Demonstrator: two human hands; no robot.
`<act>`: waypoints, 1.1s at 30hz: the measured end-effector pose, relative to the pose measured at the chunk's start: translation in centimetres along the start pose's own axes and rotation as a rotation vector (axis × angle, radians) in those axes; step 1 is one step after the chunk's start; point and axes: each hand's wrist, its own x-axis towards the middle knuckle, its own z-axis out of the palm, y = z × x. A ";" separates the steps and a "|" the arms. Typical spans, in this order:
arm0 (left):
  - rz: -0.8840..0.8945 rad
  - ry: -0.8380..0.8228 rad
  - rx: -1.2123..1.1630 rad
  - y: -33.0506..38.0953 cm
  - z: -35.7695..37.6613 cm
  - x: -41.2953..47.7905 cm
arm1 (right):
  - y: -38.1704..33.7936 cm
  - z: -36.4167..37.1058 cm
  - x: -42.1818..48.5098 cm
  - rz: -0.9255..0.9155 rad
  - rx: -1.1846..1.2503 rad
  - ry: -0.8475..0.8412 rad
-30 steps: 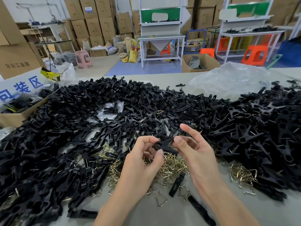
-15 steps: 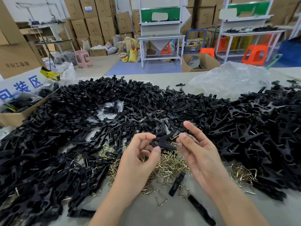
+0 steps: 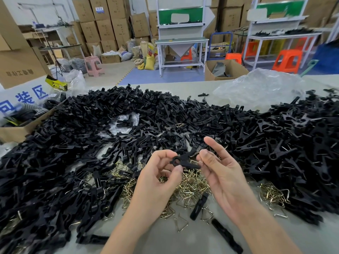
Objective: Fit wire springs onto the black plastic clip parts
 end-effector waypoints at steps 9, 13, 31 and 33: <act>-0.046 0.006 -0.056 0.3 0.0 0.0 | 0.2 0.0 -0.1 0.020 0.042 -0.054; -0.075 -0.031 -0.140 0.5 -0.2 0.0 | 0.1 0.1 -0.3 0.030 0.068 -0.081; -0.128 -0.078 -0.309 -0.3 -0.2 0.3 | 0.2 0.5 -0.4 0.031 -0.028 -0.100; -0.139 -0.101 -0.327 -0.1 -0.1 0.2 | 0.3 0.6 -0.4 0.056 -0.120 -0.126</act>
